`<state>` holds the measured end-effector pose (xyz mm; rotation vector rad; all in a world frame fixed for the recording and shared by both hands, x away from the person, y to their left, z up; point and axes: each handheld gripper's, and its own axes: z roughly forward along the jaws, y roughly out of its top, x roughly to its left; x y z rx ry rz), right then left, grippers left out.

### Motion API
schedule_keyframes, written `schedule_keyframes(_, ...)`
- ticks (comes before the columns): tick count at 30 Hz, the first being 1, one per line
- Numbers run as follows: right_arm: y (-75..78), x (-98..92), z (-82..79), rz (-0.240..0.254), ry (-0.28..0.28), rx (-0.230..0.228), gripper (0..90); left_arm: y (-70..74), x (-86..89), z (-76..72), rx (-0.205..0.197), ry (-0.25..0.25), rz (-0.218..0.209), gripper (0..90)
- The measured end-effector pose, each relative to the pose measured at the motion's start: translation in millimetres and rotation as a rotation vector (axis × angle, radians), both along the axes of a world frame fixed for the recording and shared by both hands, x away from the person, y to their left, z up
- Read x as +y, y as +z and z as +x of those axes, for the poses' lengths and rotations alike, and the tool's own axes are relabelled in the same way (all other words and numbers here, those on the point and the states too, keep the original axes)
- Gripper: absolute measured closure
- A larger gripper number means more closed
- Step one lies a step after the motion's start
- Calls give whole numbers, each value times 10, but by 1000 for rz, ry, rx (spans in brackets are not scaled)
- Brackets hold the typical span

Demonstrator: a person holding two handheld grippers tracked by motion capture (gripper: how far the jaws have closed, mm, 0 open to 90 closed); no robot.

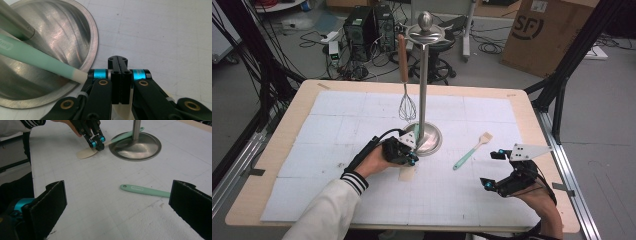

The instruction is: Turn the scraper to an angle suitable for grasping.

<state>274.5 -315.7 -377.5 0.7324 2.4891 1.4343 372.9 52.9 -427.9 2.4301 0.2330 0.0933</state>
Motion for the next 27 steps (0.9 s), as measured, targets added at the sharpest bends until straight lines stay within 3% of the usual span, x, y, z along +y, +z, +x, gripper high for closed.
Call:
schedule_keyframes(8,-5,5,3,-3,4,5,2,7,18,5,1,6,25,900)
schedule_keyframes(27,-9,-4,2,-4,3,6,2,30,113,0,43,14,98,900)
